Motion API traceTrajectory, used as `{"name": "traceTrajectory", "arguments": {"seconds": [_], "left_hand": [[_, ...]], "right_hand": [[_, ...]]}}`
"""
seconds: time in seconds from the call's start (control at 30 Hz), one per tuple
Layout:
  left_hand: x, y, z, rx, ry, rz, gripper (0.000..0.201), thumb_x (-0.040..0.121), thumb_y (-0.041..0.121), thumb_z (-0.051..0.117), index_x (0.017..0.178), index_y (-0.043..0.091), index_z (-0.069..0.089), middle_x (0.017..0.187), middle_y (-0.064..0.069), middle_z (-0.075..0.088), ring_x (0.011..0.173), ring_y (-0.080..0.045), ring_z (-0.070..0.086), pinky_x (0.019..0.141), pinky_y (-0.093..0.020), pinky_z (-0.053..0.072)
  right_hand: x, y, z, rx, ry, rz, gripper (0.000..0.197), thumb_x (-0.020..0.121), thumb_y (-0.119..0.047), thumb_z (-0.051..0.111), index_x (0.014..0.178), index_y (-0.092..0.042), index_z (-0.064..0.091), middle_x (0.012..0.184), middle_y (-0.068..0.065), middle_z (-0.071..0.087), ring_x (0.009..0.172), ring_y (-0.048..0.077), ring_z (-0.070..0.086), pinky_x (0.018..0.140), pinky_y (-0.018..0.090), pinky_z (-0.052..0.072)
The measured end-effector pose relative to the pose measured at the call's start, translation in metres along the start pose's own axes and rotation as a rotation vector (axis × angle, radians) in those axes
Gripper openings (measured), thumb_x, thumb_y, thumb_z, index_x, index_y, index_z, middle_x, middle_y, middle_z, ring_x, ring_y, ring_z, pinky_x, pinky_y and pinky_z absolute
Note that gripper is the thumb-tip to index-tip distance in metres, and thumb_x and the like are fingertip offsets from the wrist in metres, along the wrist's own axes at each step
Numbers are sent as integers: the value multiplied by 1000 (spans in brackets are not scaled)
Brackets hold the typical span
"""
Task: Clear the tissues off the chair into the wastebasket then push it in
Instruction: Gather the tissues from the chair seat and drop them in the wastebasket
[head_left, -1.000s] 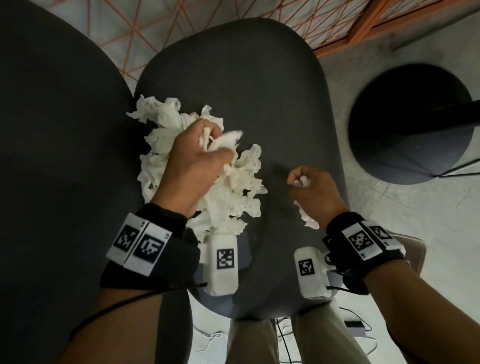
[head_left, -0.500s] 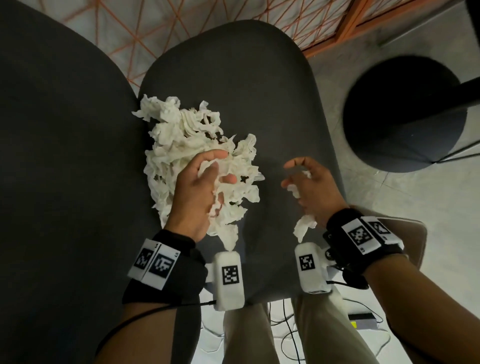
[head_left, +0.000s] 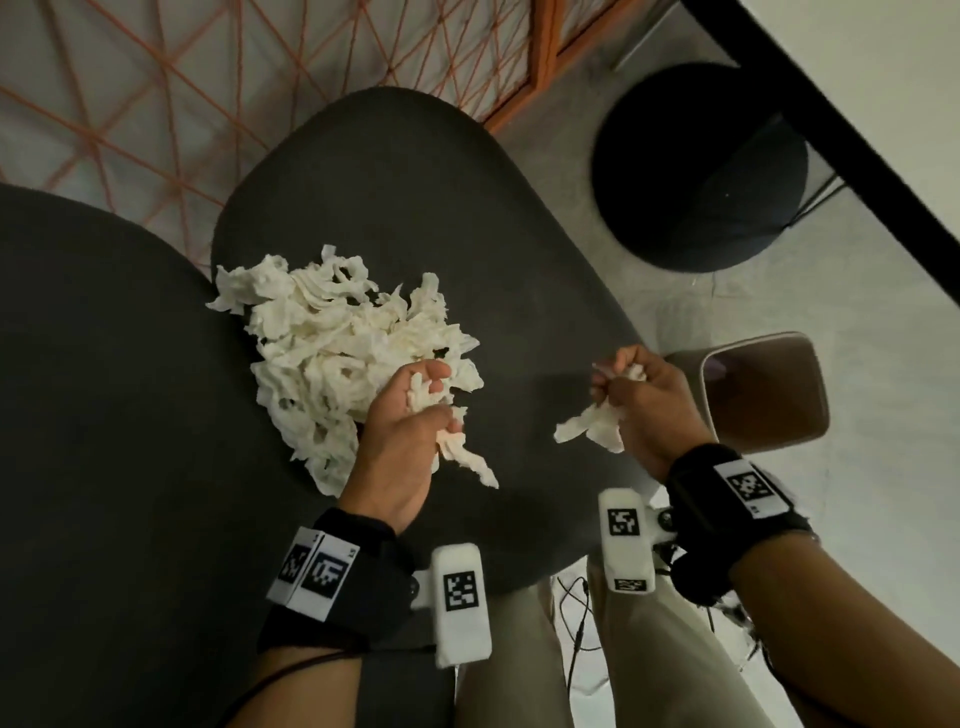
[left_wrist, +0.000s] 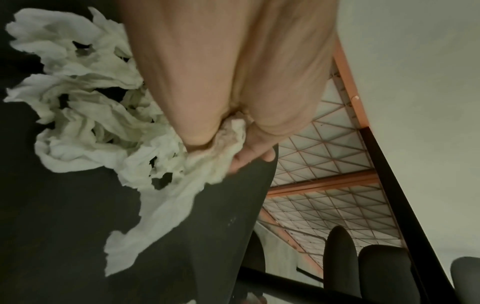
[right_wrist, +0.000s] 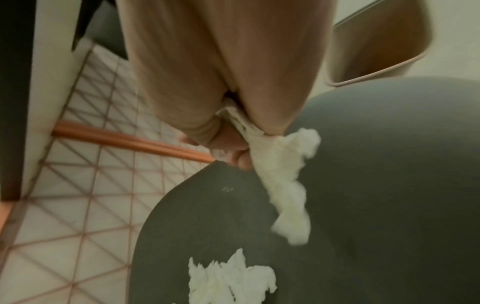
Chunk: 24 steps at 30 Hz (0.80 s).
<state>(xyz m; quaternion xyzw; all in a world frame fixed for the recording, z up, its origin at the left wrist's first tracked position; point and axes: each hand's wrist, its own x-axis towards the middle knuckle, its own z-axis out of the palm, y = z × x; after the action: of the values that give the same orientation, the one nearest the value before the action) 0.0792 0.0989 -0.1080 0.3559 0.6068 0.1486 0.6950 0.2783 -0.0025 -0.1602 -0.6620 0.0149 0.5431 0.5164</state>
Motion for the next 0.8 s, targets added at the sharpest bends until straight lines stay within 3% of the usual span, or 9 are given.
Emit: {"name": "traceTrajectory", "arguments": {"seconds": [0.1, 0.2, 0.27, 0.33, 0.43, 0.5, 0.57, 0.7, 0.8], "left_hand": [[-4, -8, 7, -66, -14, -51, 36, 92, -12, 46, 105, 17, 62, 103, -3, 49, 89, -16, 58, 68, -24, 55], [-11, -16, 20, -45, -37, -117, 34, 97, -7, 43, 116, 16, 60, 106, -4, 52, 90, -18, 60, 59, -23, 55], [-14, -24, 35, 1, -63, -135, 33, 98, -5, 41, 116, 15, 60, 102, -2, 54, 80, -15, 59, 53, -20, 52], [-17, -34, 54, 37, -107, -123, 33, 99, -7, 39, 107, 16, 61, 97, -1, 53, 70, -13, 53, 50, -18, 48], [-21, -47, 86, 104, -183, -134, 21, 99, 1, 49, 103, 17, 63, 90, 2, 52, 69, -10, 47, 58, -22, 45], [-26, -52, 106, 185, -257, -168, 14, 93, 16, 65, 107, 18, 65, 91, 4, 54, 73, -8, 50, 66, -26, 46], [-30, -61, 123, 289, -307, -159, 26, 87, 13, 72, 111, 17, 64, 100, 3, 53, 80, -10, 54, 71, -27, 48], [-39, -78, 160, 432, -395, -138, 25, 91, -7, 58, 102, 14, 66, 106, -4, 51, 78, -10, 58, 74, -25, 54], [-50, -93, 191, 404, -466, -211, 24, 98, -6, 48, 106, 11, 64, 104, -5, 52, 76, -14, 60, 67, -23, 57]], "right_hand": [[-16, 10, -16, 118, 63, -3, 40, 85, 23, 31, 73, -12, 46, 80, 10, 53, 75, 25, 60, 72, 41, 58], [-32, 19, -33, 66, 138, 39, 31, 94, 13, 37, 78, -12, 46, 91, 11, 53, 82, 35, 66, 61, 45, 62], [-39, 28, -49, 6, 191, 29, 31, 94, 9, 38, 78, -16, 47, 89, 10, 53, 71, 29, 64, 49, 39, 59], [-43, 40, -67, -95, 241, -25, 32, 94, 4, 40, 75, -21, 48, 82, 9, 55, 62, 23, 56, 48, 32, 49], [-49, 55, -95, -42, 308, 18, 29, 95, -3, 46, 75, -24, 50, 76, 6, 52, 55, 16, 47, 47, 25, 40], [-56, 65, -114, 81, 291, 78, 28, 90, -3, 56, 76, -26, 52, 77, 3, 52, 56, 14, 47, 52, 27, 41], [-65, 74, -136, 103, 251, 103, 31, 82, 4, 63, 82, -26, 54, 83, 2, 53, 62, 17, 50, 57, 30, 42], [-86, 93, -177, 125, 284, 128, 37, 79, 20, 48, 81, -17, 53, 85, 4, 49, 62, 17, 49, 58, 28, 44], [-96, 108, -206, 349, 346, 126, 34, 87, 19, 42, 80, -12, 53, 94, 9, 52, 73, 24, 61, 74, 39, 56]]}}
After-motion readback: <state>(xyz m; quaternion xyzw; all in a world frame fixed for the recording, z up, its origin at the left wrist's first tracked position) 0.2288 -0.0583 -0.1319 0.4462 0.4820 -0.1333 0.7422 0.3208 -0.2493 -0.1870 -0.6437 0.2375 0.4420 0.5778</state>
